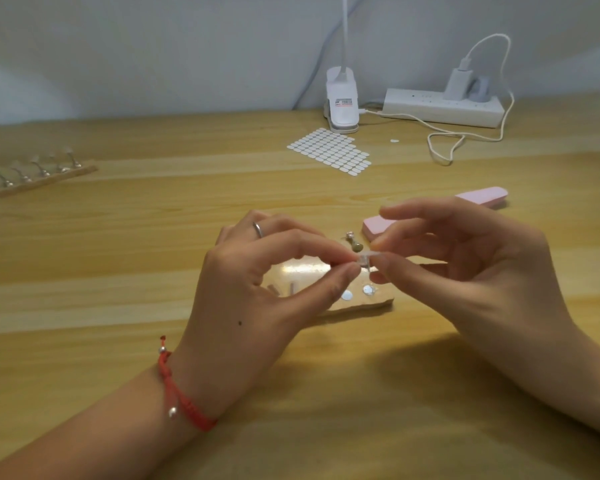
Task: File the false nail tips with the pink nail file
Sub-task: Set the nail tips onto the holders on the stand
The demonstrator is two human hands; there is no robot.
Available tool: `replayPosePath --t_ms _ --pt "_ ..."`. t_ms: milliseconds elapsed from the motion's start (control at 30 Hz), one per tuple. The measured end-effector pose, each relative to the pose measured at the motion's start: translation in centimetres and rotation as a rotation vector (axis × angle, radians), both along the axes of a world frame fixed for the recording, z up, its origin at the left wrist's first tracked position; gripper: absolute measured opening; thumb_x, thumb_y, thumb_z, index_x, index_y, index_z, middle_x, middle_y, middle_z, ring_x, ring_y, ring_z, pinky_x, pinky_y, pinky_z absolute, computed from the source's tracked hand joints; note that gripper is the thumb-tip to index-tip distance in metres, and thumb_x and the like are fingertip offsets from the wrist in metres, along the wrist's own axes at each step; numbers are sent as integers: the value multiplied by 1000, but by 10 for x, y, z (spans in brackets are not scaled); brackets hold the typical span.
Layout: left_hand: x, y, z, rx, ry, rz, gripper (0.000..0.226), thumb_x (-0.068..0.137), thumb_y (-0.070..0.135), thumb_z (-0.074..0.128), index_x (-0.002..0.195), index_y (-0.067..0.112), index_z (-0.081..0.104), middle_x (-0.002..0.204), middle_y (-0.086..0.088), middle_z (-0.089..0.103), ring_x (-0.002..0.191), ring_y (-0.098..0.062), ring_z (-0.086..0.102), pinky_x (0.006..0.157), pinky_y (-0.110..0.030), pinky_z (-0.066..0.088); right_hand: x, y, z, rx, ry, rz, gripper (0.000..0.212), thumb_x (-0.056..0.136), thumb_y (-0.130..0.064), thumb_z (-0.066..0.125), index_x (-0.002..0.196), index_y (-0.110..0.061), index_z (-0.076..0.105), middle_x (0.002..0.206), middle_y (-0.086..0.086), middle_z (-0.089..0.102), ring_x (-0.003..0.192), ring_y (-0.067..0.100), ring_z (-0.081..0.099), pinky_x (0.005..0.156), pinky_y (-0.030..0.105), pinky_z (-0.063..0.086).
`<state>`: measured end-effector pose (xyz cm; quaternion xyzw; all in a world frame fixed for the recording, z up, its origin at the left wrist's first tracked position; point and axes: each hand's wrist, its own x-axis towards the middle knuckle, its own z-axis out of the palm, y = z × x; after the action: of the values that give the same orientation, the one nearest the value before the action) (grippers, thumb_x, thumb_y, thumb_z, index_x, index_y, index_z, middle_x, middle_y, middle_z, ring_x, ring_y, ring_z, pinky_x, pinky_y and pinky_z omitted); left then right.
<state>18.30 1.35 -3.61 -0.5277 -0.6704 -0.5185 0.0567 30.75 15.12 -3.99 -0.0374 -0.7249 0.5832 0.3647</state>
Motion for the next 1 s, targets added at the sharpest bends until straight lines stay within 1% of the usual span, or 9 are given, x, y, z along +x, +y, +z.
replayPosePath --t_ms 167,333,567,700,833,1000 --pt "0 1 0 -9 20 30 10 76 38 71 83 30 72 85 20 66 91 -13 60 82 -49 43 1 -1 0 112 -1 -40 28 76 -9 77 102 -17 69 86 3 73 84 16 73 73 22 59" --pt "1 -1 0 -5 70 70 8 76 37 73 81 31 72 85 22 64 90 -9 59 84 -48 41 1 1 -3 201 8 -51 26 80 -8 77 103 -16 69 97 -1 73 89 19 73 78 26 59" --pt "2 0 2 25 121 112 8 74 34 77 77 33 70 84 23 63 86 -5 56 82 -48 39 2 -1 -4 205 21 -54 22 79 -13 75 100 -14 69 96 -3 73 90 18 73 79 26 60" --pt "4 0 3 40 160 144 12 73 33 78 77 35 68 83 23 63 86 -8 56 83 -45 37 2 -2 -5 206 27 -62 22 78 -6 78 97 -14 70 94 -4 73 90 18 73 79 27 60" --pt "4 -1 3 54 194 157 11 73 32 79 75 33 68 83 22 63 86 -9 55 84 -44 35 2 -2 -5 215 36 -49 22 78 -8 78 96 -15 70 92 -4 73 90 18 73 80 27 60" --pt "3 -1 2 74 220 144 11 74 31 79 76 32 69 83 21 63 84 -8 55 83 -44 36 2 -3 -6 194 37 -43 18 74 -4 77 91 -9 71 87 0 73 88 19 73 79 26 59"
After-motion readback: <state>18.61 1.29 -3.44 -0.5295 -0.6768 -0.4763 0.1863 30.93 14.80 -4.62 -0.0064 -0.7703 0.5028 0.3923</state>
